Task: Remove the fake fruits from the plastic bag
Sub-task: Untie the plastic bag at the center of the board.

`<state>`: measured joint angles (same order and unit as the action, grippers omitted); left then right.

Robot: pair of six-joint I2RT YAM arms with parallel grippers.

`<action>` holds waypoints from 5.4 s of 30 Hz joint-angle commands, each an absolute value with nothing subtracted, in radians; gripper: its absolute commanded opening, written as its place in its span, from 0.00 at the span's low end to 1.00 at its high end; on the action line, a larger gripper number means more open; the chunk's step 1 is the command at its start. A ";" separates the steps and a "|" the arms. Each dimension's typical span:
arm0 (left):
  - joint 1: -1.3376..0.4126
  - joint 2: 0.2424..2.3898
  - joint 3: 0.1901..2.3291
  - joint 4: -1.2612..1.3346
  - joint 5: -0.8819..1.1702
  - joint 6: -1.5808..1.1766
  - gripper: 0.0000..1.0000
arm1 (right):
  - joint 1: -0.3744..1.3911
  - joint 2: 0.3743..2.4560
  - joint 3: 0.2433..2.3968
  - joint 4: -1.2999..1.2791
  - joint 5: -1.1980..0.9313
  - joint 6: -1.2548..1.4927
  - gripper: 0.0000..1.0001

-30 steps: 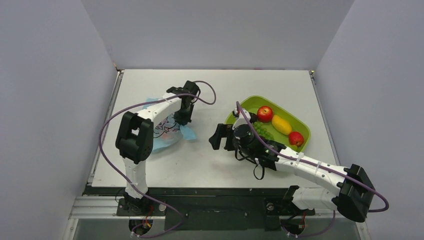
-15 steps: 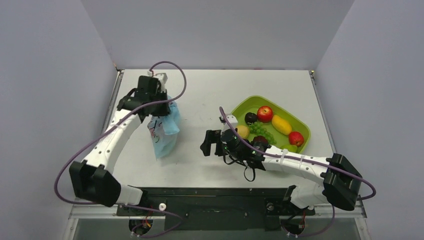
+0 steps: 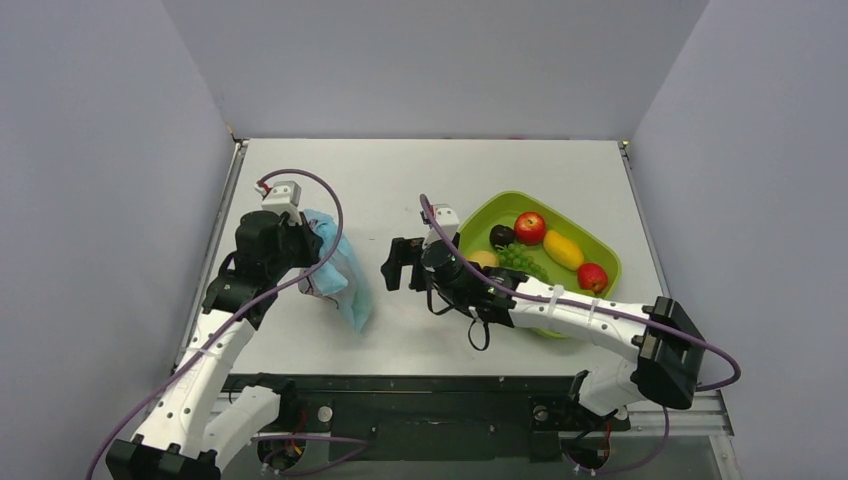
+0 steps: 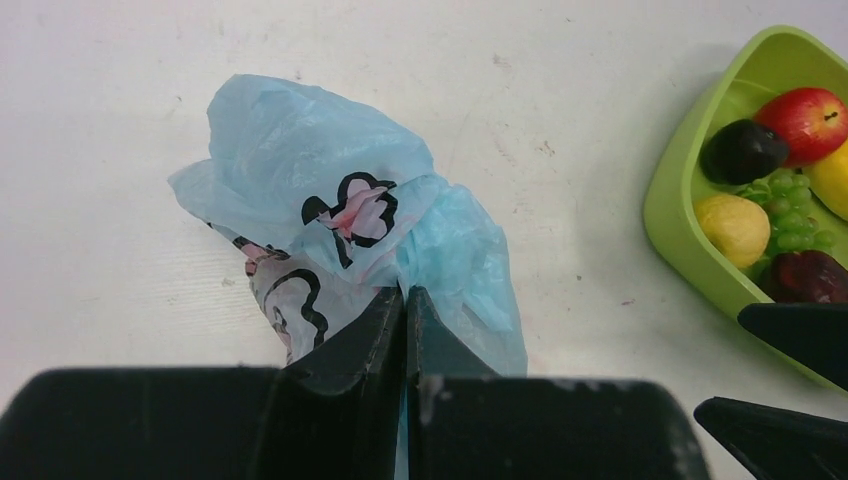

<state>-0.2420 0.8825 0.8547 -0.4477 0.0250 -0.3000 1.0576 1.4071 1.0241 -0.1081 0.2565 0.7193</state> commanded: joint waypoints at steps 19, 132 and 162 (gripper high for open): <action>-0.252 0.850 0.861 -0.367 -0.191 -0.243 0.00 | 1.022 1.601 1.123 0.233 0.112 0.759 0.94; -0.385 0.999 0.883 -0.375 0.010 -0.195 0.00 | 1.009 1.570 1.031 0.339 0.064 0.472 0.15; -0.390 0.827 0.840 -0.339 -0.167 -0.171 0.40 | 1.002 1.521 0.966 0.420 -0.054 0.409 0.00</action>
